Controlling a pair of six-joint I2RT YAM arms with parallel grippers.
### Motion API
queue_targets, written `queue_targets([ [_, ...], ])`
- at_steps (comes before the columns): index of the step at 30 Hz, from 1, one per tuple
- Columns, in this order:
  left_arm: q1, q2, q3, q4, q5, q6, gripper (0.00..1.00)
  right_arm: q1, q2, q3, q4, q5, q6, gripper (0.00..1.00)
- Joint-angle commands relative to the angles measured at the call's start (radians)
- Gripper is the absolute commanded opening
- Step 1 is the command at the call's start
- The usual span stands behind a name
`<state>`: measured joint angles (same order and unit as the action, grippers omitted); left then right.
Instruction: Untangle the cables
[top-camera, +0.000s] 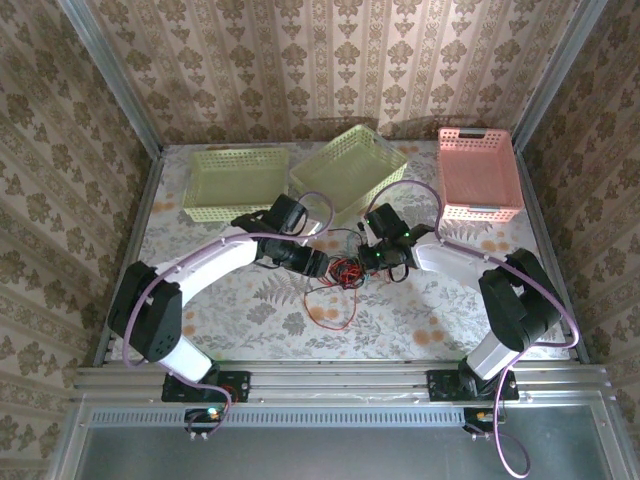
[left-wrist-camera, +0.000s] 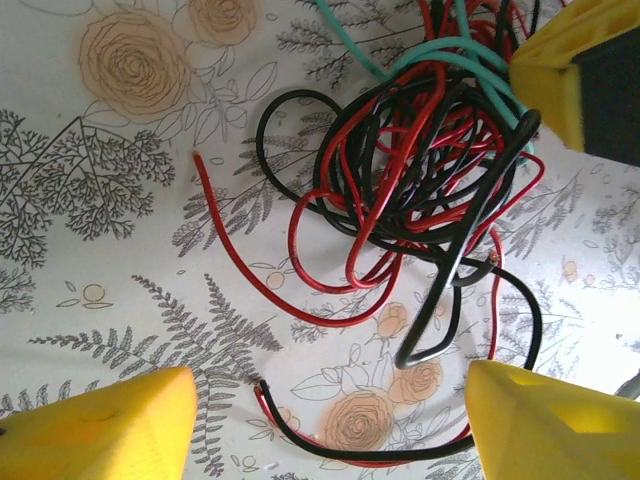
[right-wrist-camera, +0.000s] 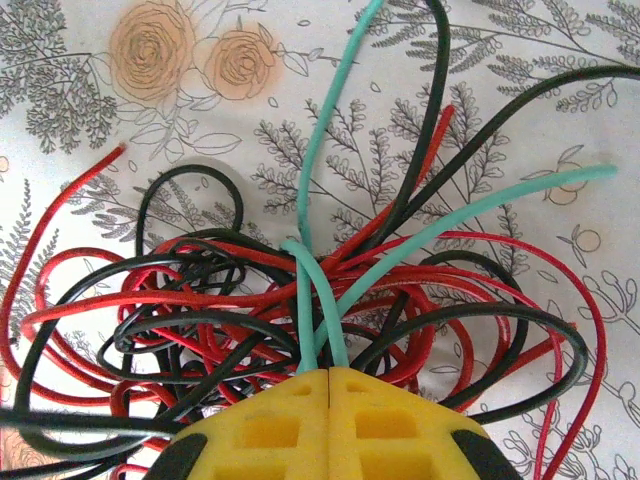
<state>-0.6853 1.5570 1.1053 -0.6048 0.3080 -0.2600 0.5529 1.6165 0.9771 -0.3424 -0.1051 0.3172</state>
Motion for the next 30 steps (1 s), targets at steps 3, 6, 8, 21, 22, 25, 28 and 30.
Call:
queue_targets([
  [3, -0.001, 0.004, 0.034, -0.038, -0.034, 0.027, 0.7, 0.031, -0.071, -0.009, -0.005, 0.005, 0.007, 0.0],
  [6, -0.002, 0.003, 0.037, -0.039, -0.038, 0.028, 0.67, 0.039, -0.128, -0.013, 0.001, 0.037, 0.016, 0.0],
  [8, -0.001, 0.002, 0.037, -0.043, -0.042, 0.031, 0.65, 0.039, -0.161, -0.016, 0.006, 0.043, 0.019, 0.0],
  [21, -0.002, 0.002, 0.041, -0.048, -0.05, 0.033, 0.6, 0.04, -0.218, -0.069, 0.018, 0.058, 0.046, 0.0],
  [22, 0.0, 0.001, 0.041, -0.047, -0.05, 0.033, 0.6, 0.038, -0.218, -0.079, 0.015, 0.062, 0.051, 0.0],
  [25, -0.002, 0.001, 0.042, -0.049, -0.047, 0.033, 0.61, 0.034, -0.212, -0.111, 0.002, 0.105, 0.068, 0.02],
  [28, -0.001, -0.001, 0.042, -0.05, -0.049, 0.033, 0.61, 0.025, -0.21, -0.152, -0.005, 0.17, 0.089, 0.08],
  [30, -0.001, -0.001, 0.043, -0.05, -0.049, 0.034, 0.61, 0.021, -0.214, -0.162, -0.018, 0.187, 0.094, 0.13],
])
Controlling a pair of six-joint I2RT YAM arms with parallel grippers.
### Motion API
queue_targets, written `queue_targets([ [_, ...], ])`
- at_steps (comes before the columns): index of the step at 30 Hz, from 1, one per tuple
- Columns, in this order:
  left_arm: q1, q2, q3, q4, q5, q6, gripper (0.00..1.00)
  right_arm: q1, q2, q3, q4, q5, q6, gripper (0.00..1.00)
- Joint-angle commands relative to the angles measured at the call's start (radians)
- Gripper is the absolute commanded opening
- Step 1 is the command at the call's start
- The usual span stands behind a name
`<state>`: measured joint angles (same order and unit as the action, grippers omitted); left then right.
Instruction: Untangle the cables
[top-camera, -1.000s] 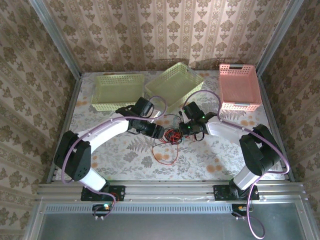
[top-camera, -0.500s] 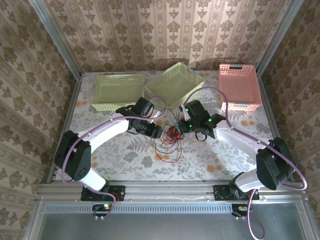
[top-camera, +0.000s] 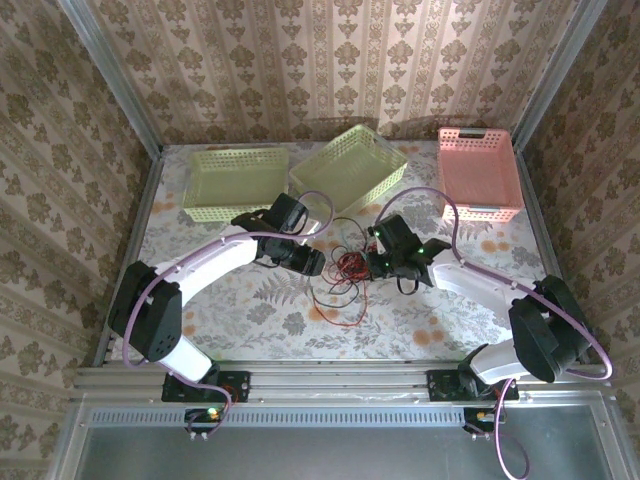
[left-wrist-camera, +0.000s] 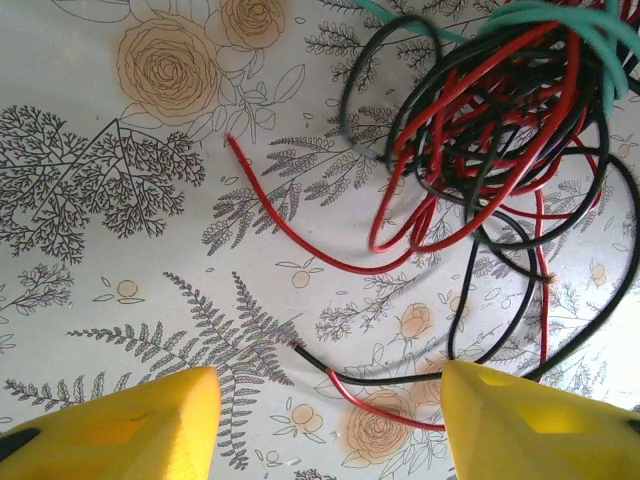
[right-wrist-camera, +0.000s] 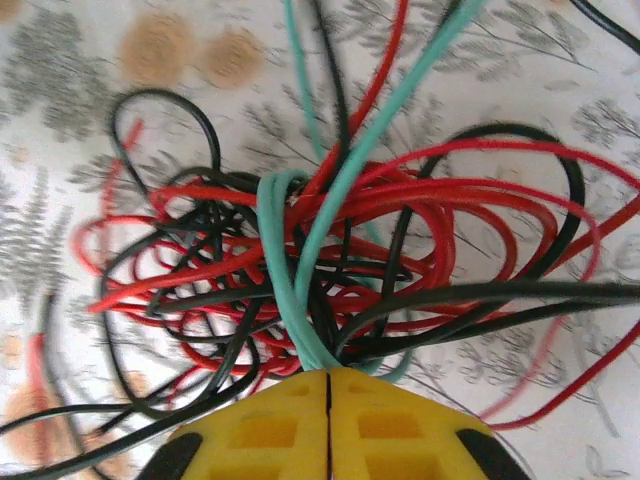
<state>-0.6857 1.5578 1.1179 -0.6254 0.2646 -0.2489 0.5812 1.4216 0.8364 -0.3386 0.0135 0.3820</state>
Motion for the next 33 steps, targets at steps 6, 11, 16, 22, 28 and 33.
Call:
queue_targets([
  [6, -0.001, 0.0, 0.034, -0.032, -0.01, 0.025, 0.63, -0.006, -0.057, 0.019, -0.1, 0.074, 0.009, 0.27],
  [11, -0.001, 0.0, 0.043, -0.037, -0.005, 0.028, 0.64, -0.01, -0.111, 0.069, -0.128, 0.083, -0.018, 0.3],
  [16, 0.0, -0.002, 0.047, -0.038, 0.016, 0.03, 0.65, -0.054, 0.01, 0.17, -0.15, 0.011, -0.075, 0.05],
  [22, -0.003, -0.018, 0.047, -0.048, 0.022, 0.04, 0.65, -0.092, 0.191, 0.332, -0.258, -0.087, -0.15, 0.1],
  [28, -0.006, -0.027, 0.043, -0.036, 0.017, 0.039, 0.66, -0.109, 0.23, 0.326, -0.262, -0.109, -0.171, 0.16],
  [33, -0.006, -0.04, 0.039, -0.033, 0.01, 0.039, 0.66, -0.109, 0.256, 0.285, -0.239, -0.112, -0.167, 0.16],
])
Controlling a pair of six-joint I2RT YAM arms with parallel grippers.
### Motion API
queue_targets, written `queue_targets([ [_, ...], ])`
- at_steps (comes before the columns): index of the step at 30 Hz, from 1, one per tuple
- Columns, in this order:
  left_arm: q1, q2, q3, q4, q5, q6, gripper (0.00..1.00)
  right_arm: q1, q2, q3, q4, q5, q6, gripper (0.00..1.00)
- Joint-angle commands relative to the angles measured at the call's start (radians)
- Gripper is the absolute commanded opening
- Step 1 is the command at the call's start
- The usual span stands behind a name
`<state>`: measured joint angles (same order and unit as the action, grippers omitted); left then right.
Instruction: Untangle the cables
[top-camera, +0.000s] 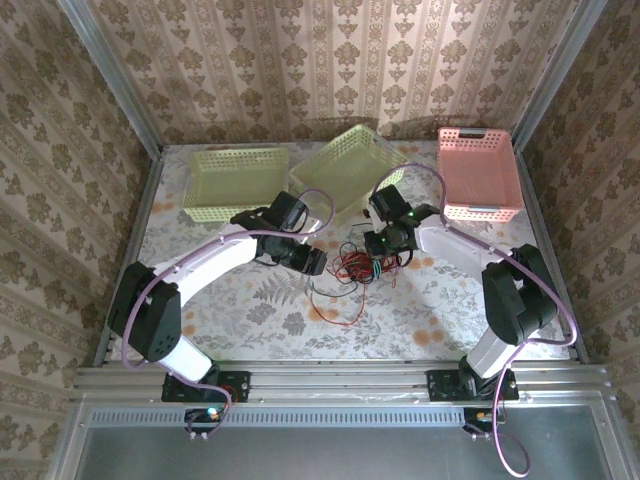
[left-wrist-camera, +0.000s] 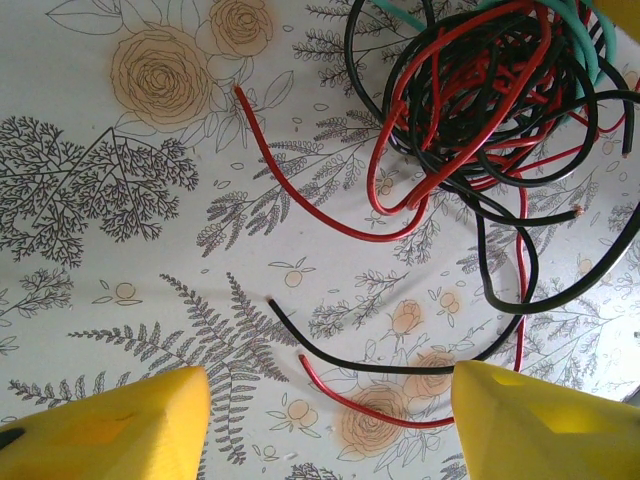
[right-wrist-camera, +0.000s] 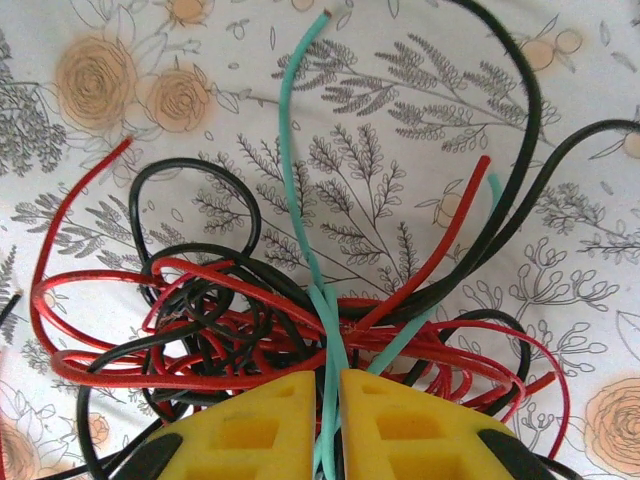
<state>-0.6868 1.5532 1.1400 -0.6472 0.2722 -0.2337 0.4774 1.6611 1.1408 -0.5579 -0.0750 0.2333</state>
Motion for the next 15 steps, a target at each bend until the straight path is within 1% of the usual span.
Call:
queue_targets([
  [1, -0.004, -0.037, 0.017, -0.01, 0.001, 0.023, 0.66, -0.005, 0.016, -0.026, -0.014, -0.026, -0.016, 0.17],
  [9, -0.005, -0.041, 0.016, -0.009, 0.003, 0.025, 0.67, 0.003, -0.016, -0.051, -0.007, -0.055, -0.001, 0.22],
  [10, -0.007, -0.042, 0.017, -0.011, 0.003, 0.025, 0.67, 0.008, -0.02, -0.052, -0.012, -0.049, -0.003, 0.23],
  [12, -0.008, -0.044, 0.017, -0.011, 0.002, 0.027, 0.67, 0.011, -0.027, -0.059, -0.017, -0.029, -0.005, 0.31],
  [15, -0.008, -0.048, 0.018, -0.009, 0.002, 0.026, 0.67, 0.011, -0.029, -0.068, -0.02, 0.005, -0.01, 0.32],
])
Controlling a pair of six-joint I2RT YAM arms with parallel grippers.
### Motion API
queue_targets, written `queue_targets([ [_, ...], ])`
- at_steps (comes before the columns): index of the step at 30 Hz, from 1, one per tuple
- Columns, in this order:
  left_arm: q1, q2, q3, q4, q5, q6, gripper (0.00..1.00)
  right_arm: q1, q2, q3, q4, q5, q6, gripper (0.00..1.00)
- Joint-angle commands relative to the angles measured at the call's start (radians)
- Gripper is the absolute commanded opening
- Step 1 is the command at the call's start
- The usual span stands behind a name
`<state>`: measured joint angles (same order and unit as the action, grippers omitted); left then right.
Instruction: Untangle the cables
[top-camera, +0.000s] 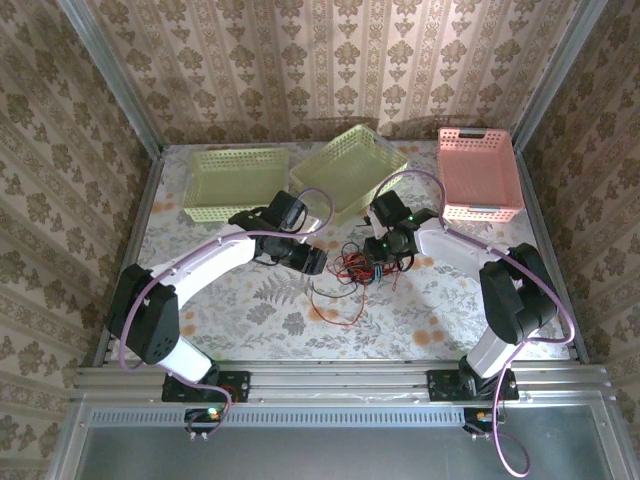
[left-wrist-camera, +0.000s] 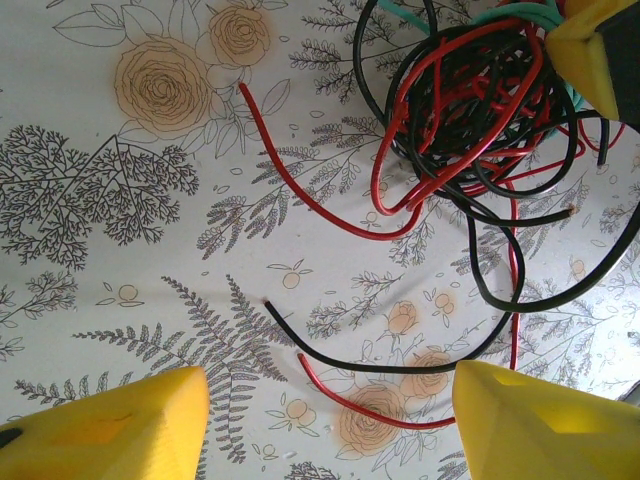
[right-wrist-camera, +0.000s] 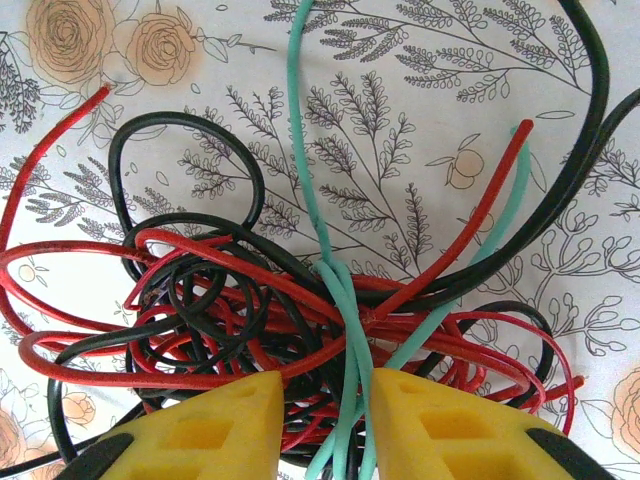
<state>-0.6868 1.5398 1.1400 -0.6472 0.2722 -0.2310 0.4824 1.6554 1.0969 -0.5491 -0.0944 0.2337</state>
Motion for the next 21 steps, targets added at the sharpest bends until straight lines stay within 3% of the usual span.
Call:
queue_targets([
  [1, -0.007, -0.034, 0.015, -0.008, 0.001, 0.022, 0.67, 0.005, -0.022, -0.027, -0.029, 0.046, -0.006, 0.31],
  [10, -0.009, -0.029, 0.014, -0.008, 0.002, 0.022, 0.67, -0.005, -0.076, -0.052, -0.011, 0.041, 0.004, 0.28],
  [13, -0.01, -0.028, 0.014, -0.007, 0.001, 0.022, 0.67, -0.04, -0.118, -0.063, 0.005, -0.022, 0.026, 0.23],
  [21, -0.008, -0.024, 0.017, -0.008, 0.009, 0.024, 0.67, -0.083, -0.1, -0.079, 0.04, -0.118, 0.033, 0.22],
])
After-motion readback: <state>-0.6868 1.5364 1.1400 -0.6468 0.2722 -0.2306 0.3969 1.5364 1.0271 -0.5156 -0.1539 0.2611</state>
